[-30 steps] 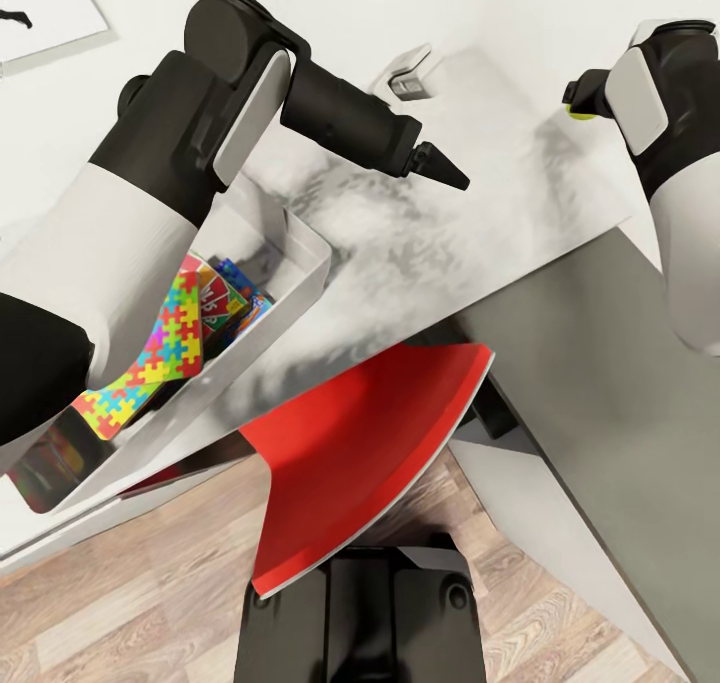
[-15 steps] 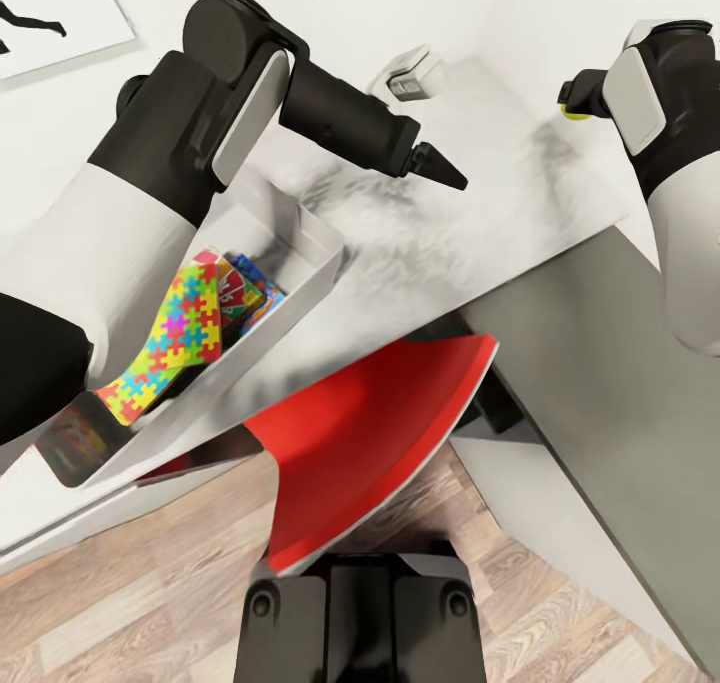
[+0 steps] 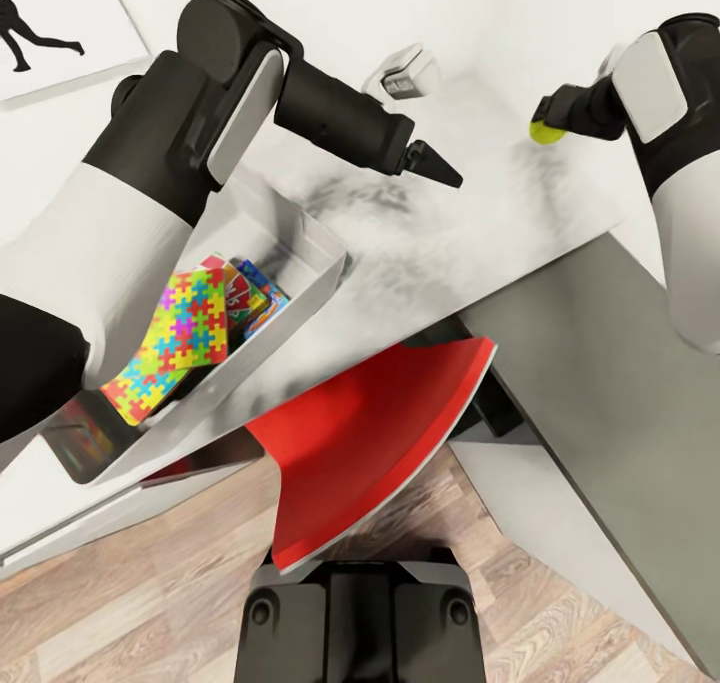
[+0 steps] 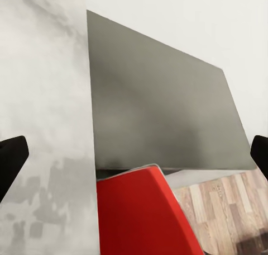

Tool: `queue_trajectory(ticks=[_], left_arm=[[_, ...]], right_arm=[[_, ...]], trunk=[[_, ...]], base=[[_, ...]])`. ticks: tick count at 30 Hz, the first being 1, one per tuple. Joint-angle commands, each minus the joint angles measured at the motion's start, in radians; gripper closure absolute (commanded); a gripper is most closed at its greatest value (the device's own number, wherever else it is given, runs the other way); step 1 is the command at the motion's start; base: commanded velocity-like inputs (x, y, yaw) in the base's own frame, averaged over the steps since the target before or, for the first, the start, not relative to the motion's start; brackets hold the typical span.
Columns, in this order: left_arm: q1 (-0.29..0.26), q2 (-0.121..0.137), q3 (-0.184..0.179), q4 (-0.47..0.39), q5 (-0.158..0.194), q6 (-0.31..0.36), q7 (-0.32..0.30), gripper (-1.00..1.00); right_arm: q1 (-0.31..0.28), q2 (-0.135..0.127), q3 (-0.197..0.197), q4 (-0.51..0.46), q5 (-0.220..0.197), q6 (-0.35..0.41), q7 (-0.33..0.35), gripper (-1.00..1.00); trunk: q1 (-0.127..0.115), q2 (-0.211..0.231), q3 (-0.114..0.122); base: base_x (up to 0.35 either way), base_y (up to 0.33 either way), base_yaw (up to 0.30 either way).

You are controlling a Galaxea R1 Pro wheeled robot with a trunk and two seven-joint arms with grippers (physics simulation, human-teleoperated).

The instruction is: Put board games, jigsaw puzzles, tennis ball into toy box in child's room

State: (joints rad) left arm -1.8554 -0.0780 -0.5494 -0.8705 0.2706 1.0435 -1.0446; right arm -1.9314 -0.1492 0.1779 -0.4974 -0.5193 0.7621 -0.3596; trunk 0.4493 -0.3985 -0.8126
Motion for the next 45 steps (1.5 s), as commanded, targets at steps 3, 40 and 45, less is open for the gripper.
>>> queue_trajectory(ticks=[3,40,45], left_arm=[[-0.001,0.010,0.000,0.001,0.001,0.004,-0.003,-1.00],[0.003,0.118,0.026,-0.004,0.003,0.004,-0.109,-1.00],[0.005,0.123,0.019,-0.004,0.002,0.004,-0.109,-1.00]], right_arm=[[0.001,-0.001,0.006,-0.001,-0.039,0.038,-0.010,1.00],[0.129,0.050,-0.027,-0.129,-0.237,0.276,-0.013,1.00],[0.204,0.045,-0.028,-0.272,-0.238,0.285,-0.013,1.00]], trunk=[[0.001,-0.001,0.004],[0.001,-0.001,0.064],[0.001,-0.001,0.072]], base=[[0.000,0.000,0.000],[0.000,0.000,0.000],[0.000,0.000,0.000]])
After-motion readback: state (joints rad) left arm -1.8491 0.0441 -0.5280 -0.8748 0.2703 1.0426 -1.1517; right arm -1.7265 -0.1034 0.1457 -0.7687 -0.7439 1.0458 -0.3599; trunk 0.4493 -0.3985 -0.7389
